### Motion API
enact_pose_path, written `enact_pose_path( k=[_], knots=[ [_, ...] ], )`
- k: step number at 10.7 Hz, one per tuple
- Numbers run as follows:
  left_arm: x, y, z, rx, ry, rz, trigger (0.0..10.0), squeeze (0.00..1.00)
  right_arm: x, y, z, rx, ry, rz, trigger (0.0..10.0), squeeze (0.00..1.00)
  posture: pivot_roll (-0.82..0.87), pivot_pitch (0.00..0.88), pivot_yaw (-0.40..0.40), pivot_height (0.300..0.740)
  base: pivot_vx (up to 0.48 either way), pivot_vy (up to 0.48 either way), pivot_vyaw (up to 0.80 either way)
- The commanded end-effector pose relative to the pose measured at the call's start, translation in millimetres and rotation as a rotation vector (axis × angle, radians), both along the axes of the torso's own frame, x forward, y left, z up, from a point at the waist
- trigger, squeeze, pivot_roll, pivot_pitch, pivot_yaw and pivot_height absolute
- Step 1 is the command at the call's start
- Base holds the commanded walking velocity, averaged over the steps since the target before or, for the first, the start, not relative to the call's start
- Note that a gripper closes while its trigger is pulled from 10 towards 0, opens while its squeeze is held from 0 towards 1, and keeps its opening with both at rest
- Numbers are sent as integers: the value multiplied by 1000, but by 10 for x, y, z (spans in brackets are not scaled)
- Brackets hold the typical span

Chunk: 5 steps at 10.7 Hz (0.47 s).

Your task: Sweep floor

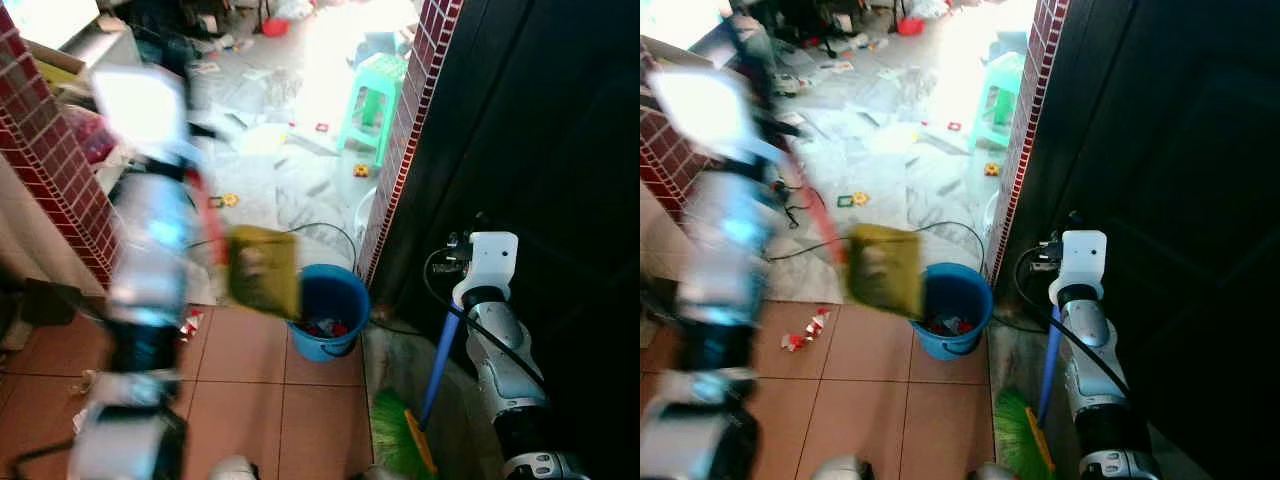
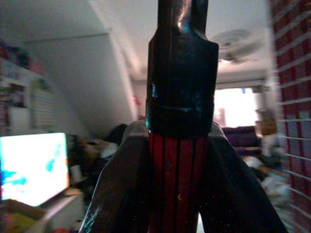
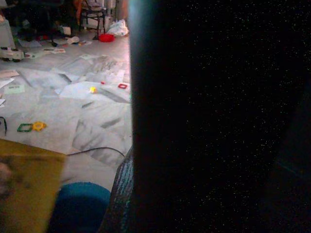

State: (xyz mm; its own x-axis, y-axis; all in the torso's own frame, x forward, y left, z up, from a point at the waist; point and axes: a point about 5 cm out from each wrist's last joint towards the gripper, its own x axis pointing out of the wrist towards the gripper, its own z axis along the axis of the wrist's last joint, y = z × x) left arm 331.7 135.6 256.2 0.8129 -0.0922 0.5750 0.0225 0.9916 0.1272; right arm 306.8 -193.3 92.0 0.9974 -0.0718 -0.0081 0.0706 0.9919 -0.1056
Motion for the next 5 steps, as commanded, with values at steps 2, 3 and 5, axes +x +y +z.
enact_pose_path(
  k=[2, 3, 5],
  knots=[
    [-88, -242, 195, 28, -135, -77, 10000, 0, 45, -11, 110, -8, -36, -5, 10000, 0, -63, 0, -25, 740, 0, 0, 0],
    [-78, -379, 224, 34, -159, -111, 10000, 0, 45, -7, 114, -7, -38, -7, 10000, 0, -73, 0, -22, 740, 0, 0, 0],
    [-161, -747, 153, 131, -207, -246, 10000, 0, 43, -6, 117, -5, -40, -11, 10000, 0, -79, 0, -20, 740, 0, 0, 0]
  ],
)
